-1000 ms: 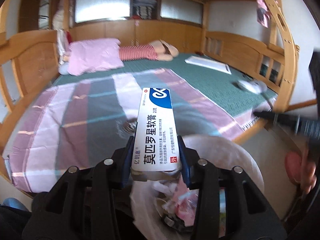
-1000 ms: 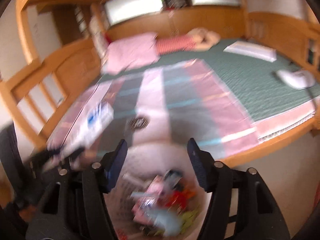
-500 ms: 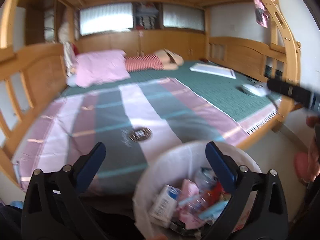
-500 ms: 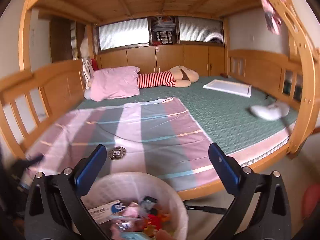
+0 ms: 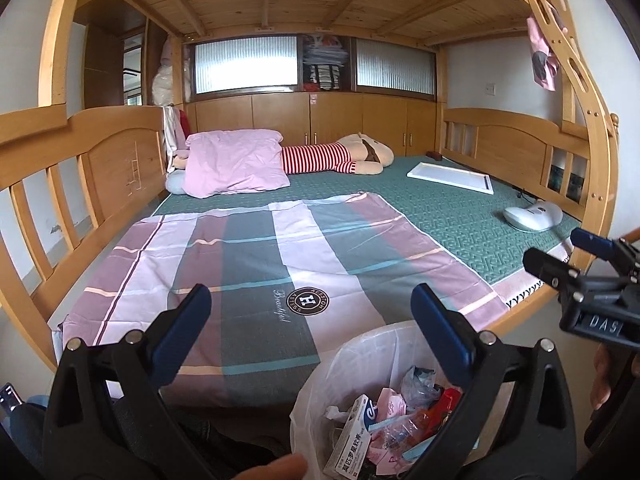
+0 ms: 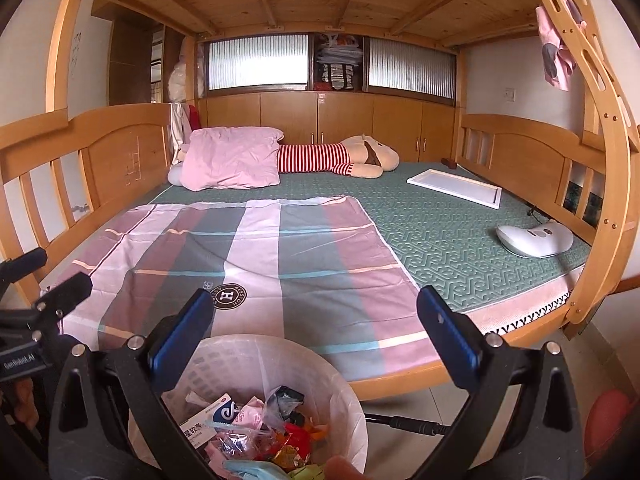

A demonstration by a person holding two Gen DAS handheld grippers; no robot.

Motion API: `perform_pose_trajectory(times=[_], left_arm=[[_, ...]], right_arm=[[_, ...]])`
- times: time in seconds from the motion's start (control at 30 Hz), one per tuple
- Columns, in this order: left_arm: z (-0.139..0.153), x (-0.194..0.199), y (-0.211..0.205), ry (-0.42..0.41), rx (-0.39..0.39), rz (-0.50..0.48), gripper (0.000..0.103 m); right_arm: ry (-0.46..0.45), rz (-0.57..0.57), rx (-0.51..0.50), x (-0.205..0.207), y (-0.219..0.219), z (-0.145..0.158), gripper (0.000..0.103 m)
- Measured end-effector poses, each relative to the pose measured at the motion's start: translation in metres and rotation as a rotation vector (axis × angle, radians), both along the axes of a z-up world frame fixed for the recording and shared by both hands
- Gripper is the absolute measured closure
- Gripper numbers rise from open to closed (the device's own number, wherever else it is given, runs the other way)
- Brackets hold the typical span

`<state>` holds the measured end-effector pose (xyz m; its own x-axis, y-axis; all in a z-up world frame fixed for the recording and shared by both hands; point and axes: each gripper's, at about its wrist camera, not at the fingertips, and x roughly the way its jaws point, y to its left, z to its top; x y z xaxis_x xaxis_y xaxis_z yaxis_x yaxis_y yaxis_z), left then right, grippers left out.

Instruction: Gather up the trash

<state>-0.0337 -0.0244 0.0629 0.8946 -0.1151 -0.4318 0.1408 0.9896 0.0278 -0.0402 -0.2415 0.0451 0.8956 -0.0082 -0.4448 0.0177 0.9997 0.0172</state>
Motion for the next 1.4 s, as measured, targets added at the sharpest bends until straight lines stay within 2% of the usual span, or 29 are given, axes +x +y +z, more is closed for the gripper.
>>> perform_pose_trajectory(times=[1.4], left_arm=[[-0.0071, 0.0056, 0.0083, 0.03, -0.024, 0.014, 0.004]], right_arm=[[0.014, 0.009, -0.009, 0.0008, 0.0075, -0.0064, 0.004]])
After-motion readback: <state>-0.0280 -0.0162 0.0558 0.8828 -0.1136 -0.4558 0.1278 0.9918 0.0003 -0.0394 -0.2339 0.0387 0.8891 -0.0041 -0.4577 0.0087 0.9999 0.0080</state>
